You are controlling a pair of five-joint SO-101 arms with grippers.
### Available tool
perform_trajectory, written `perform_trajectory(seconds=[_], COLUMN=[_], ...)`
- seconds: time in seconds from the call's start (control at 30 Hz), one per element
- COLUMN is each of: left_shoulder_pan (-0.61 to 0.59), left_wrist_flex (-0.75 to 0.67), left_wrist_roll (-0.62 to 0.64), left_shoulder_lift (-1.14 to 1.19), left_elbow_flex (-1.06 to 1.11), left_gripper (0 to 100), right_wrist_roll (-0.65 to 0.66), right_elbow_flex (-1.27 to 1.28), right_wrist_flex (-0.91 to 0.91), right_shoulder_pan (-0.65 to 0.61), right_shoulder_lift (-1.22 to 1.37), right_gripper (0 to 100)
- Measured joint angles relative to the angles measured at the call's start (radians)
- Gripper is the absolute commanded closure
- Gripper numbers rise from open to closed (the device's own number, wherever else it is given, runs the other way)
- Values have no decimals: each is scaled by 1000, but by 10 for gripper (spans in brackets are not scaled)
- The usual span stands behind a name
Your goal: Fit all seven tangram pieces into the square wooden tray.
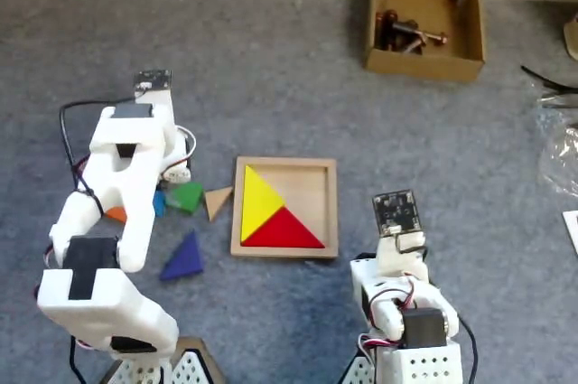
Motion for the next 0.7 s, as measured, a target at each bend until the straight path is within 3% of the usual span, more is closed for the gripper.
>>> perform_trajectory(seconds=[0.17,0.43,0.7], left_shoulder_pan=[-44,-155,-396], left_wrist_flex=[12,278,336], left_wrist_roll=[68,114,-141], left_shoulder_lift=[2,-71,-189], left_elbow_flex=[-41,-183,-164], left_gripper=[996,996,996], right_wrist_roll=[0,0,0], right_elbow_flex=[0,0,0], right_wrist_flex=[0,0,0], right_shoulder_pan=[0,0,0], right_shoulder_lift=[0,0,0], right_gripper=[993,993,993])
